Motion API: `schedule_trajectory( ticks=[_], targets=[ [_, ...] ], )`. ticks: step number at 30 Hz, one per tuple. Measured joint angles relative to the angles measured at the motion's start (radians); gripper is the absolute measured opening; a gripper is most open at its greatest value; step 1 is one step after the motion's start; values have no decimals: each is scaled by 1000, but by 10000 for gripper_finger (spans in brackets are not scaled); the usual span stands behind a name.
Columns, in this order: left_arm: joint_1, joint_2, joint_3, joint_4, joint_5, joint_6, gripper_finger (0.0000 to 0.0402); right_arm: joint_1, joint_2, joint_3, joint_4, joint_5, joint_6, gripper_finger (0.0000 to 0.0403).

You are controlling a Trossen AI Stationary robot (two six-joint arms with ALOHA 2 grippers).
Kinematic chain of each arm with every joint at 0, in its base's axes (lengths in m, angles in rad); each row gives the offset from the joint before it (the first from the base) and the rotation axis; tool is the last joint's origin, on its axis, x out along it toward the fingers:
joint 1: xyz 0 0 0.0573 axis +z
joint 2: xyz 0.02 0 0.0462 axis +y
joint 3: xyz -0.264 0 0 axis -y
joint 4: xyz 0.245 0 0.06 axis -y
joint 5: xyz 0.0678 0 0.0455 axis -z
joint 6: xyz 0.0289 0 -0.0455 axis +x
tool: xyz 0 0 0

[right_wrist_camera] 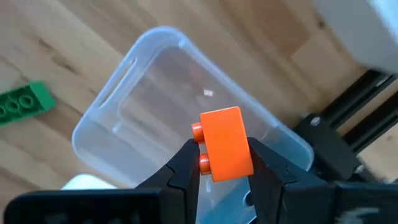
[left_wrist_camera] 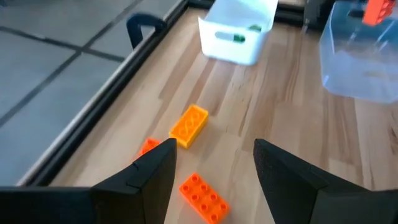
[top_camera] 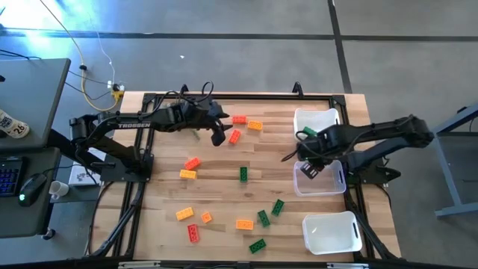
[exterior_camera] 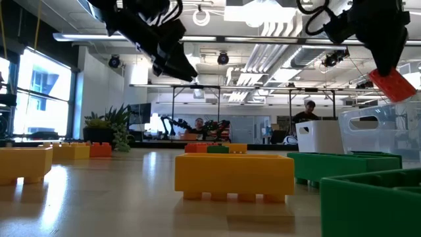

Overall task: Sort & place blocks by color
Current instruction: Put the orange game piece into the transparent bin, then put the yellow game piece into the bottom white bin

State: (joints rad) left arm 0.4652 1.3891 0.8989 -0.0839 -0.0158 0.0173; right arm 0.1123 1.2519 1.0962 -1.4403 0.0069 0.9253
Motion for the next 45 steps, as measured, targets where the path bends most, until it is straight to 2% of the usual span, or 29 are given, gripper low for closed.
schedule_trajectory(
  ticks=[8, 12, 18, 32, 45],
  targets=[
    [0, 0, 0, -112, 0, -91, 201, 0, 92, 0, 0, -137, 18, 87],
    [0, 0, 0, -168, 0, -128, 201, 0, 137, 0, -1, -141, 17, 91],
    [0, 0, 0, -233, 0, -164, 201, 0, 182, -1, 0, -158, 17, 123],
    [-1, 0, 0, -342, 4, -173, 201, 0, 189, -1, 5, -165, 45, 187],
    [-8, -91, 0, -471, 23, -170, 201, 0, 188, 2, 13, -191, 97, 195]
  ],
)
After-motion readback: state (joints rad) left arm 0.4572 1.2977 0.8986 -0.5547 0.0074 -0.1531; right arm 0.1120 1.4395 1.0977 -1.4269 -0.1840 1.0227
